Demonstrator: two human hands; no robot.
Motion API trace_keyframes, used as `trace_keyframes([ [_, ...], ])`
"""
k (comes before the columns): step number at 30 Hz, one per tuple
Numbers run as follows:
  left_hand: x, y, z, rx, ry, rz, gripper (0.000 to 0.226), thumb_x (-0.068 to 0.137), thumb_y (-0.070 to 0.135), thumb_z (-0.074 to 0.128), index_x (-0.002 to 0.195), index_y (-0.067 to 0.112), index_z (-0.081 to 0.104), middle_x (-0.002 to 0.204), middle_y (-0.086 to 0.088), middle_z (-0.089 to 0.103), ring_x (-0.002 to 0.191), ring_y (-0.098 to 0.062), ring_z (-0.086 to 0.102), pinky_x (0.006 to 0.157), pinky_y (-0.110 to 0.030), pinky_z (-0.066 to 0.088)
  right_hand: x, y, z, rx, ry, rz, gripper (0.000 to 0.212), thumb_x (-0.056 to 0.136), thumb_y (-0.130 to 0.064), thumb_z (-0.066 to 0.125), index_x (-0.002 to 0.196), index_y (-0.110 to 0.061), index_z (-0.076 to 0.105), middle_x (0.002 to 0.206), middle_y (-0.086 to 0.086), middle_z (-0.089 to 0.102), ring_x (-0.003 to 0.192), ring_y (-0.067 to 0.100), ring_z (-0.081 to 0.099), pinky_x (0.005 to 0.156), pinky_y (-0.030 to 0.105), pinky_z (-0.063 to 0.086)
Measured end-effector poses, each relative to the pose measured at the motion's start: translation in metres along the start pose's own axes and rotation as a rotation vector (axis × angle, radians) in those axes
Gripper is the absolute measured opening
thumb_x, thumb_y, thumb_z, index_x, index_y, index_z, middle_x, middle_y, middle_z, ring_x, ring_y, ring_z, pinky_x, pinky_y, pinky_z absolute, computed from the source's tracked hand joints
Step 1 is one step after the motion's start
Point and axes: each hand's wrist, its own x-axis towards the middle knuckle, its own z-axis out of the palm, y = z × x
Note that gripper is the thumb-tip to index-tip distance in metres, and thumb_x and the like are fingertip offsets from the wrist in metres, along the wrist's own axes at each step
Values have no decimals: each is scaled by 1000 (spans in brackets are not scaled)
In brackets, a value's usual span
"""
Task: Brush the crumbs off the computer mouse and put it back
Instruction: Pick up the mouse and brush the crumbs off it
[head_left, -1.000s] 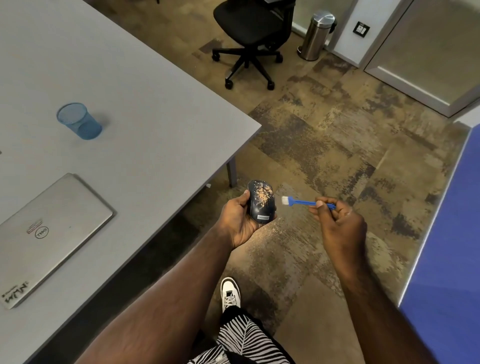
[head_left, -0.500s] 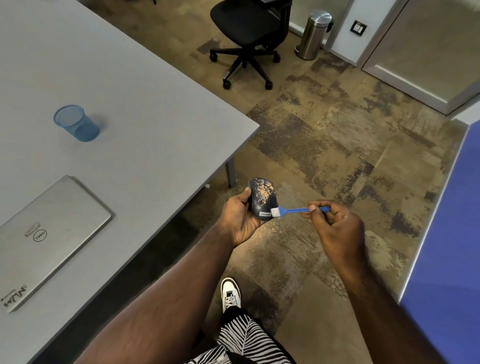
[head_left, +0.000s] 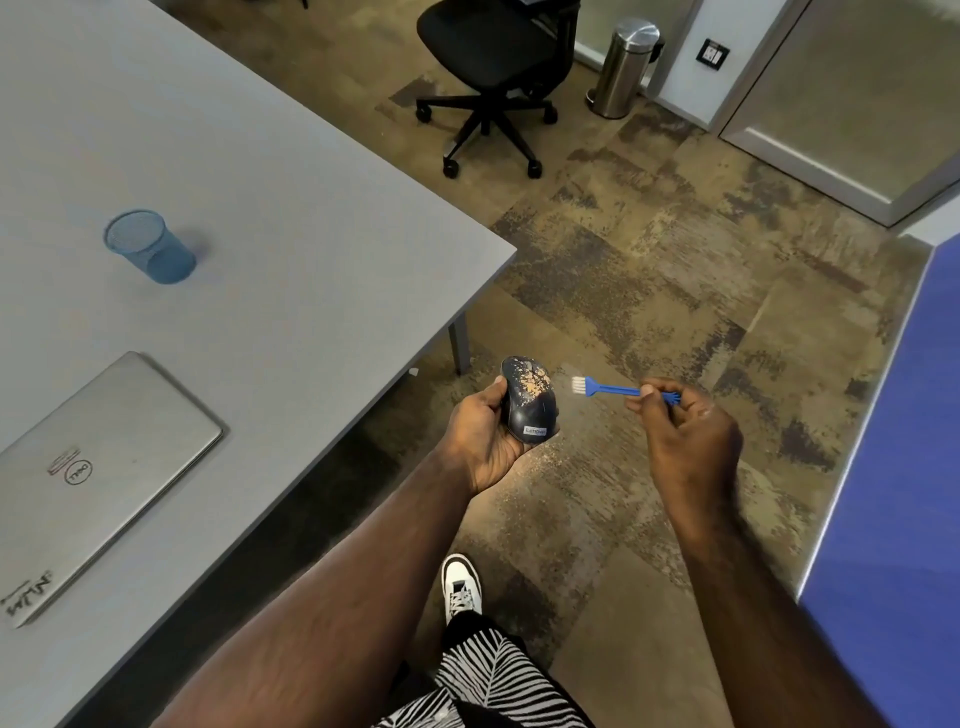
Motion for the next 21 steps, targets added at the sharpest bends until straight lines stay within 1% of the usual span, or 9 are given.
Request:
trace_keyframes([
  [2,0,0,-1,5,-8,2,43,103,32,27,127,3,47,127,-22,53,95,-32,60,84,-46,52,0,-2,-2,75,-12,10,10,86,-35,63,90,-36,71,74,-23,75,71,14,75,57,31,59],
  [6,2,-4,0,5,-7,3,45,103,31,28,129,1,47,122,-21,56,96,-31,60,94,-49,44,-11,-5,8,127,-164,-28,9,82,-36,65,85,-41,72,78,-16,78,74,9,77,61,22,60],
  [7,2,-5,1,11,-6,-2,44,103,31,28,126,0,49,122,-21,56,96,-31,60,94,-49,44,-11,-5,9,85,-153,-37,9,84,-34,65,84,-40,71,76,-15,77,74,9,77,60,22,60],
  [10,0,-6,1,17,-7,-10,42,103,32,28,118,2,52,118,-22,57,93,-32,59,93,-48,44,0,-1,3,8,-20,12,12,88,-27,64,86,-38,68,73,-10,76,72,17,77,63,41,64],
  [11,0,-6,1,15,-9,-13,41,103,32,28,118,2,52,119,-22,57,93,-33,59,93,-48,44,3,0,0,26,-3,20,11,88,-27,64,88,-37,68,74,-10,76,72,18,77,65,43,64],
  [14,0,-7,0,17,-24,-8,43,103,32,27,112,0,55,116,-22,59,94,-33,59,97,-49,42,0,-4,3,156,-90,1,12,86,-25,67,86,-36,72,78,-11,78,74,12,78,64,29,63],
  [16,0,-7,1,25,-30,-8,44,103,32,27,108,0,57,112,-21,61,94,-33,59,97,-49,42,-6,-5,7,104,-138,-34,17,87,-24,67,82,-40,71,77,-11,78,72,5,76,61,18,58],
  [19,-1,-8,1,17,-35,-26,44,103,33,27,108,1,57,111,-22,60,93,-33,59,94,-47,44,7,-2,1,15,-13,30,19,89,-24,66,79,-40,67,74,-5,77,63,8,74,54,24,58],
  [21,-2,-8,0,16,-37,-31,43,103,33,27,108,2,56,110,-22,60,93,-33,59,94,-47,43,14,0,-4,64,35,73,12,88,-25,66,83,-36,68,73,-7,77,69,10,76,63,31,62],
])
